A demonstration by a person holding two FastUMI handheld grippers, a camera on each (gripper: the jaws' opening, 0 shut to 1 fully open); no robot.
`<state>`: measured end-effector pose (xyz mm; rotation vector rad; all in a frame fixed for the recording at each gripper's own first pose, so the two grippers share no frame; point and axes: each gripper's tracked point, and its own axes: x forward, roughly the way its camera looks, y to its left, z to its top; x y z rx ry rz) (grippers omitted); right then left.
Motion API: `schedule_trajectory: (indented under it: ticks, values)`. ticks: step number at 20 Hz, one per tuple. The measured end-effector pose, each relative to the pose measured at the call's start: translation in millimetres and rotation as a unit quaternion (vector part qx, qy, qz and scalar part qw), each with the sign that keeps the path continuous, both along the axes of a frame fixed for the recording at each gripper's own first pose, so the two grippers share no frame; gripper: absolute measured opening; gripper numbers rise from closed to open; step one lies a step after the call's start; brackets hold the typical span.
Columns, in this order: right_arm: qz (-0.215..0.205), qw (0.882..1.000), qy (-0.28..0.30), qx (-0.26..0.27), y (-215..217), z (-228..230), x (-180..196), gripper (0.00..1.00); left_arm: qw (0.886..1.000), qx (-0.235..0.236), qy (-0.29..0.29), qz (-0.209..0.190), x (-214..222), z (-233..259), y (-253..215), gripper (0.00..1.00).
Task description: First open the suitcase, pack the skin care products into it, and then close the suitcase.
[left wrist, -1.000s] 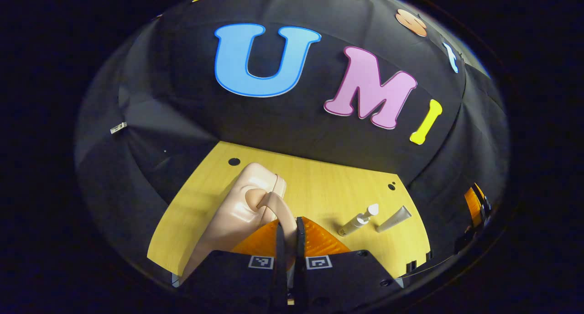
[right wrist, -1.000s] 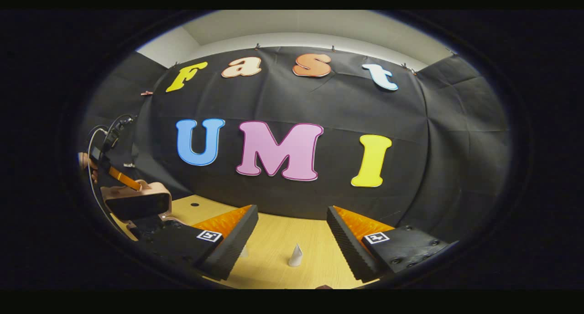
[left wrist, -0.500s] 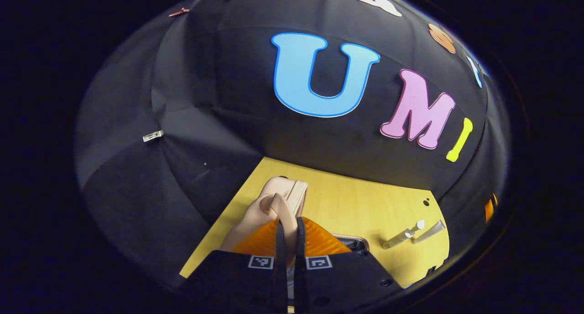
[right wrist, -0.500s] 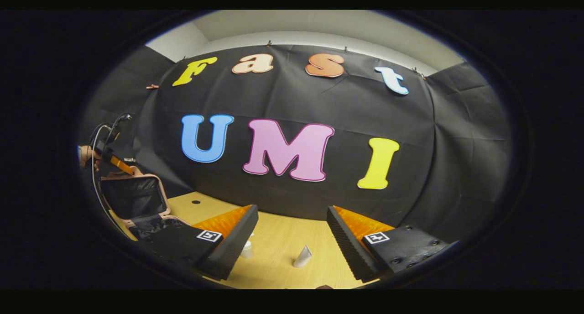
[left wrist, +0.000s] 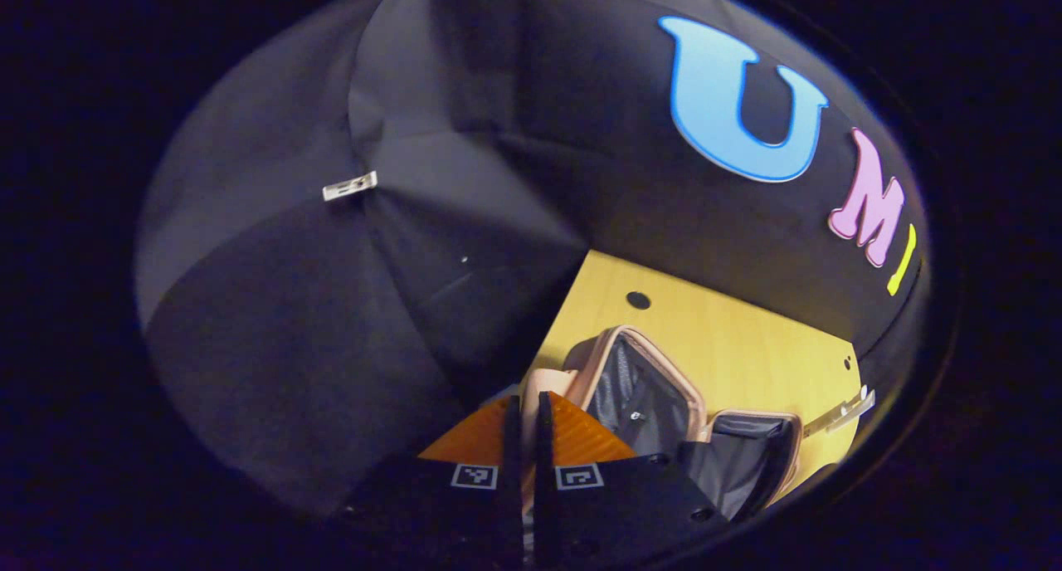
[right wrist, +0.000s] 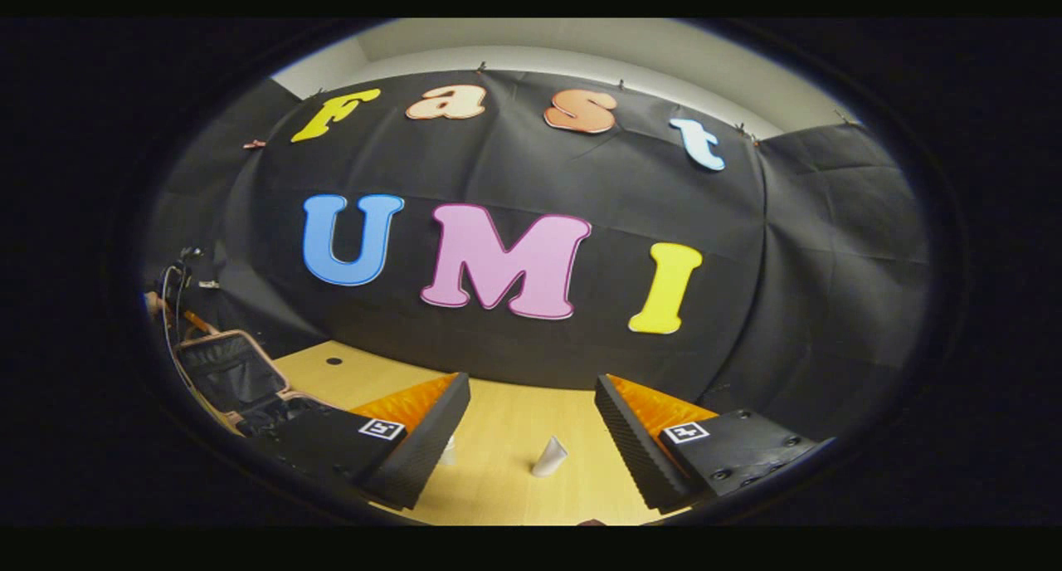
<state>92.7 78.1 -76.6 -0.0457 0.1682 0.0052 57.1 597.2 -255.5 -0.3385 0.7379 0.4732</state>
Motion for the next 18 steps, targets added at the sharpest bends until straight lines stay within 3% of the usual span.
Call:
schedule_trajectory:
  ticks: [2, 5, 10, 11, 12, 13, 14, 15, 16, 17, 18]
  values:
    - [-0.005, 1.0, -0.009, -0.018, 9.9, 7.0, 1.6, 0.97, 0.998, -0.058, 0.002, 0.013, -10.3, -41.4, 17.2, 0.11]
    - [0.005, 0.999, 0.016, -0.029, 26.8, -4.9, -0.3, 0.96, 0.993, -0.108, 0.019, 0.039, -11.8, -99.8, 29.6, 0.11]
    - [0.0, 0.999, 0.042, -0.013, 40.0, -16.9, -2.0, 0.96, 0.997, -0.069, 0.02, 0.006, -10.5, -117.8, 37.2, 0.15]
    - [-0.002, 0.999, 0.045, -0.01, 40.8, -17.8, -1.5, 0.96, 0.998, -0.056, 0.026, 0.01, -14.3, -114.9, 43.8, 0.24]
    - [-0.004, 0.999, 0.045, -0.005, 40.6, -18.5, -0.6, 0.96, 0.998, -0.052, 0.018, 0.01, -11.9, -111.3, 42.1, 0.27]
    - [-0.006, 0.999, 0.044, -0.004, 39.8, -17.7, 0.6, 0.96, 0.999, -0.044, 0.001, 0.014, -9.5, -99.2, 40.9, 0.43]
    - [-0.009, 0.999, 0.041, -0.005, 37.7, -17.6, 1.3, 0.96, 0.999, -0.028, -0.019, 0.02, -7.0, -84.5, 40.8, 0.51]
    - [-0.012, 0.999, 0.04, -0.005, 34.8, -18.2, 2.1, 0.96, 0.999, -0.01, -0.045, 0.019, -4.4, -67.4, 38.6, 0.67]
    - [-0.015, 0.999, 0.039, -0.003, 32.1, -19.5, 1.9, 0.97, 0.997, 0.008, -0.071, 0.01, -4.6, -45.6, 32.5, 0.74]
    - [-0.017, 0.999, 0.039, -0.002, 29.2, -21.2, 2.1, 0.96, 0.995, 0.031, -0.094, -0.005, -3.8, -22.1, 20.7, 0.87]
    - [-0.019, 0.999, 0.039, -0.002, 25.4, -22.4, 2.3, 0.95, 0.992, 0.05, -0.11, -0.023, -3.1, -0.4, 6.4, 0.9]
